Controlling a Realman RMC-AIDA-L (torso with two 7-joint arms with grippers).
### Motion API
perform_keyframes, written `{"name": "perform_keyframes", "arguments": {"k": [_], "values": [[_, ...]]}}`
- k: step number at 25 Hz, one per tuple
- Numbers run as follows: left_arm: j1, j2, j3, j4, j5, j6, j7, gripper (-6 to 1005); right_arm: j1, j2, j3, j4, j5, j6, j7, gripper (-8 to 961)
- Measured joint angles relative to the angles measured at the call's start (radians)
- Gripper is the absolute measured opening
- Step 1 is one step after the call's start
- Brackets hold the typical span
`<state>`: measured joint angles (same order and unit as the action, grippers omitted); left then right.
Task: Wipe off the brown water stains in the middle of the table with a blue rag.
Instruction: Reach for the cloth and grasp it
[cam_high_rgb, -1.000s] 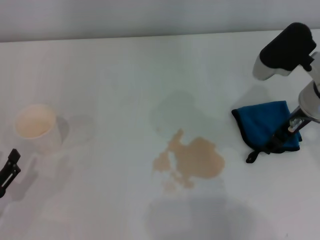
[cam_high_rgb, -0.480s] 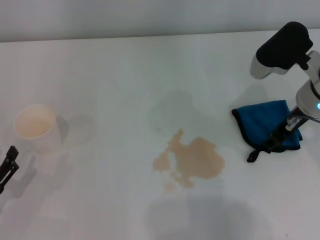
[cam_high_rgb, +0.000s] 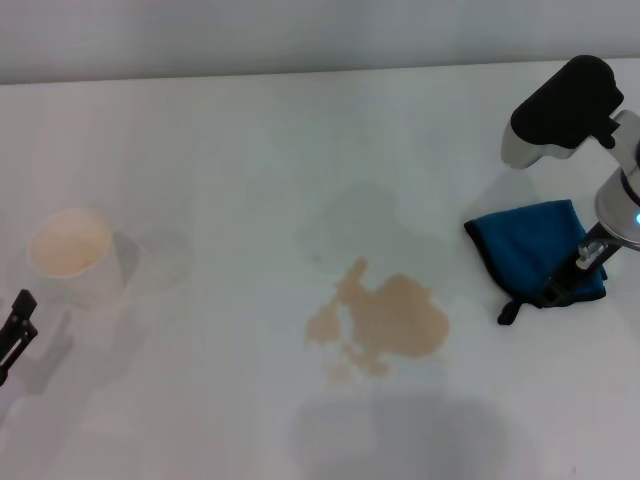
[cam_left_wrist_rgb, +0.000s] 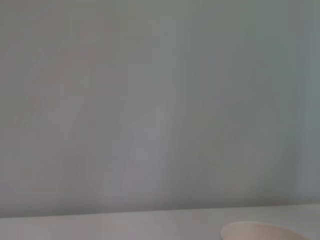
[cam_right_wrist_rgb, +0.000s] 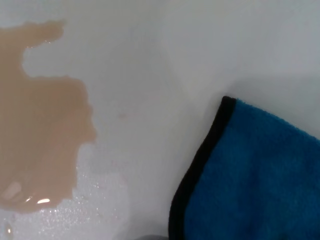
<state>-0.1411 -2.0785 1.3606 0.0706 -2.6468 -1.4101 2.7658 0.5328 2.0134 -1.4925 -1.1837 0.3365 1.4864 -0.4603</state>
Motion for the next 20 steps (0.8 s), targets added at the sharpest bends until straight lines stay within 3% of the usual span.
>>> {"name": "perform_keyframes", "arguments": {"k": [5, 11, 16, 20], "values": [[0.0, 0.0, 0.0, 0.0, 0.0, 0.004, 0.0, 878, -0.001, 0.0, 0.001, -0.009, -0.001, -0.002, 0.001, 447], [0.0, 0.0, 0.0, 0.0, 0.001, 0.005, 0.001, 878, -0.001, -0.001, -0.002, -0.016, -0.002, 0.0, -0.006, 257], [-0.005, 0.0, 0.0, 0.001, -0.004, 0.005, 0.003, 878, -0.004, -0.002, -0.012, -0.021, -0.005, 0.001, -0.008, 37], [-0.012, 0.0, 0.0, 0.002, -0.011, 0.005, 0.003, 878, -0.001, -0.002, -0.025, -0.022, -0.012, 0.003, -0.008, 28]]}}
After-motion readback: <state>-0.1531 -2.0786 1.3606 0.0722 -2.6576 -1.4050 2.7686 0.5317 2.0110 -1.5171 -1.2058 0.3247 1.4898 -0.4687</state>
